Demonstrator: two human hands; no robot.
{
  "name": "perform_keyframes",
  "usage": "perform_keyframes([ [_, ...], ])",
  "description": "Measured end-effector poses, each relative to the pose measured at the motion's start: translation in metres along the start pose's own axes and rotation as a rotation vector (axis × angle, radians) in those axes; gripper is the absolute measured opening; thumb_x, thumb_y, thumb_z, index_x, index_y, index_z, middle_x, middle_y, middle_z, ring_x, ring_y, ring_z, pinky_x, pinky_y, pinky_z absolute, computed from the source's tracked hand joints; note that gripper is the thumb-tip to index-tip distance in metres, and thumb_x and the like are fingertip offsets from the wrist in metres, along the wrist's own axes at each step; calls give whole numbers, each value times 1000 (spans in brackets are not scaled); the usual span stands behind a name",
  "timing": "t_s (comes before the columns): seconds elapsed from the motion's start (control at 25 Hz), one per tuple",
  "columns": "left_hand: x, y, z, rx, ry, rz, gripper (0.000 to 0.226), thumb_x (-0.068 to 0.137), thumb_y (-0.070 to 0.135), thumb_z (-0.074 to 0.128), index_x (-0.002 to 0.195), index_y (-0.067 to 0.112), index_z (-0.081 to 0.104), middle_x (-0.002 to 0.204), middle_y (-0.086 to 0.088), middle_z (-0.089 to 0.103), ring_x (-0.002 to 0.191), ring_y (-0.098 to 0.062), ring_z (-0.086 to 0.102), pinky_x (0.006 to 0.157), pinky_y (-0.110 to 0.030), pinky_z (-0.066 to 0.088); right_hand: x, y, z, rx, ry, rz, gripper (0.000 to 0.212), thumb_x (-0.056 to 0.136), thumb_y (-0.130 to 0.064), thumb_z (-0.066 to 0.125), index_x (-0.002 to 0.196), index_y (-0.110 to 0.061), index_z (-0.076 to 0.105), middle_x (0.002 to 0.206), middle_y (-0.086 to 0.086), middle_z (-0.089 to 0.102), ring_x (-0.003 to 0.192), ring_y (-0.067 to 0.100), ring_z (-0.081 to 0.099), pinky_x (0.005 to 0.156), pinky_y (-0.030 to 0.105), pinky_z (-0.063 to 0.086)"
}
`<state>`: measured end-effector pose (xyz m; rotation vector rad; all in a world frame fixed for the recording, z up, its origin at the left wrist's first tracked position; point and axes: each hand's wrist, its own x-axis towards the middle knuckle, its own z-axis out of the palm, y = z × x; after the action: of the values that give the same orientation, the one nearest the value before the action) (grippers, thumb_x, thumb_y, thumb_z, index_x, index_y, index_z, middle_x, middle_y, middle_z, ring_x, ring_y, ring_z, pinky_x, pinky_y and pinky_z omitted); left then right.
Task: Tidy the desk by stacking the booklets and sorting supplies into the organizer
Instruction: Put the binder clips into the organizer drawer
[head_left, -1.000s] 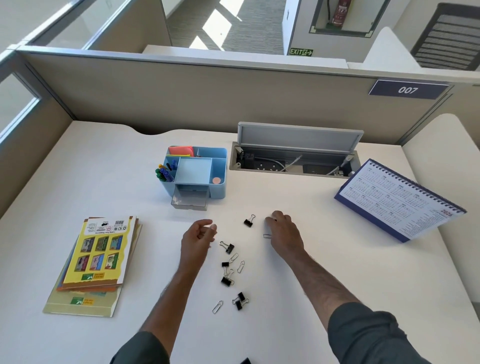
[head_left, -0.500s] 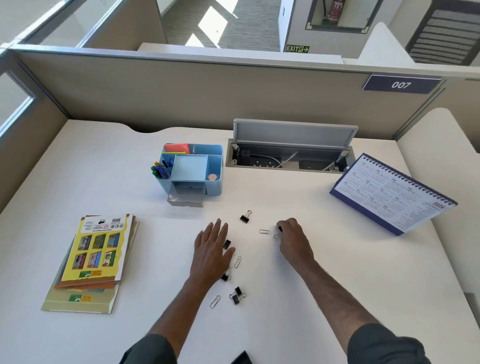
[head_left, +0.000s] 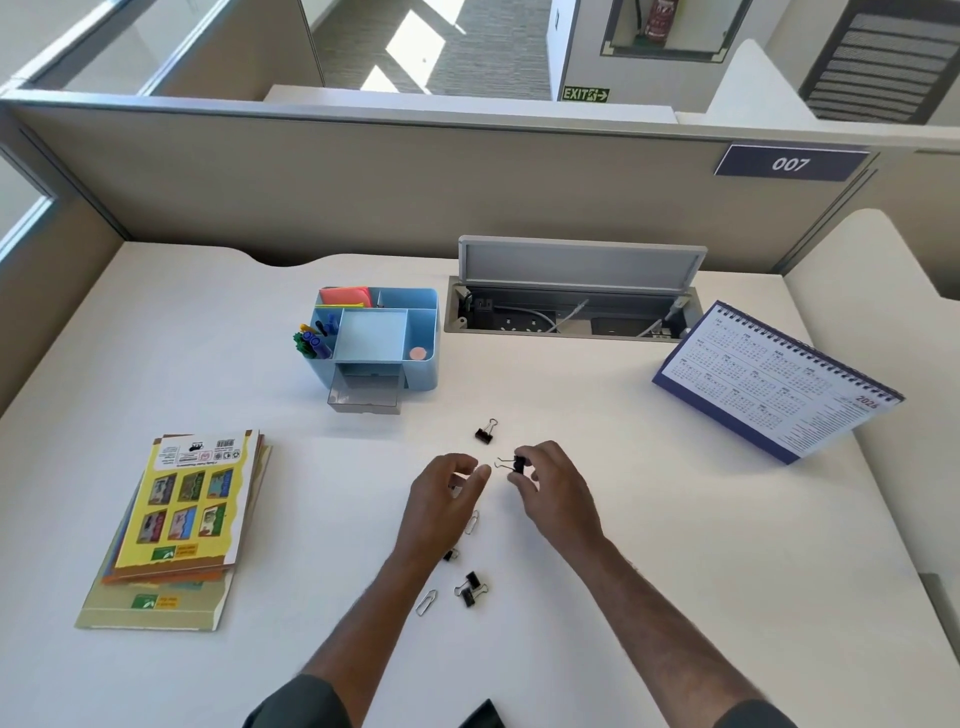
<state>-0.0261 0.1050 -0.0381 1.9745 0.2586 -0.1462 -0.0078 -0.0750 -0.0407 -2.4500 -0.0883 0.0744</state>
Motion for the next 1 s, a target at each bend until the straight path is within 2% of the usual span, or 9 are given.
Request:
perform_keyframes([
  [0.12,0,17,-7,-73,10,-15,12,93,39,70,90,28,68,88,9,73,79,-10,67,71,-27,56,2,-17,1,-33,27,-104,29,88,-29,70,115,-19,62,107,-5,57,94,14,59,70,31,52],
  [0.28,7,26,-22,-153,27,-90,8,92,27,73,90,20,70,79,0,75,73,-16,71,65,-31,59,6,-33,2,-29,53,-180,32,88,-30,70,117,-18,63,106,-5,58,95,14,59,68,30,53],
  [0.4,10,30,-30,-189,19,-161,10,92,20,72,89,11,71,74,-4,75,62,-10,68,56,-23,50,7,-41,3,-28,68,-213,32,88,-32,69,118,-19,62,107,-7,58,96,12,58,70,30,54],
  [0.52,16,34,-42,-272,13,-215,14,93,20,72,87,7,71,67,-7,70,54,-15,58,53,-26,46,6,-45,4,21,64,-197,45,88,-35,70,128,-21,55,112,-11,56,97,7,56,74,22,49],
  [0.64,33,36,-68,-286,120,-221,14,93,19,71,86,8,71,64,-7,65,49,-15,50,47,-26,42,-2,-32,9,19,61,-134,52,91,-45,62,134,-20,50,124,-11,57,111,8,54,85,24,47],
  [0.8,64,32,-112,-215,324,-241,14,95,21,69,91,7,72,68,-11,64,50,-17,48,44,-24,40,-26,15,27,-188,113,-62,66,95,-56,45,141,-9,46,143,6,51,135,24,44,109,39,38],
  [0.88,83,28,-124,-148,342,-300,16,95,21,69,93,5,73,69,-12,65,52,-19,48,46,-25,40,-34,38,31,-299,100,43,73,96,-58,39,146,-5,40,154,10,38,144,30,32,113,46,32],
  [1.0,107,28,-128,-57,287,-380,17,92,18,70,93,1,74,66,-11,65,50,-19,47,49,-25,39,-39,59,34,-371,54,148,79,97,-62,29,152,-4,28,163,9,17,150,31,15,119,50,21],
])
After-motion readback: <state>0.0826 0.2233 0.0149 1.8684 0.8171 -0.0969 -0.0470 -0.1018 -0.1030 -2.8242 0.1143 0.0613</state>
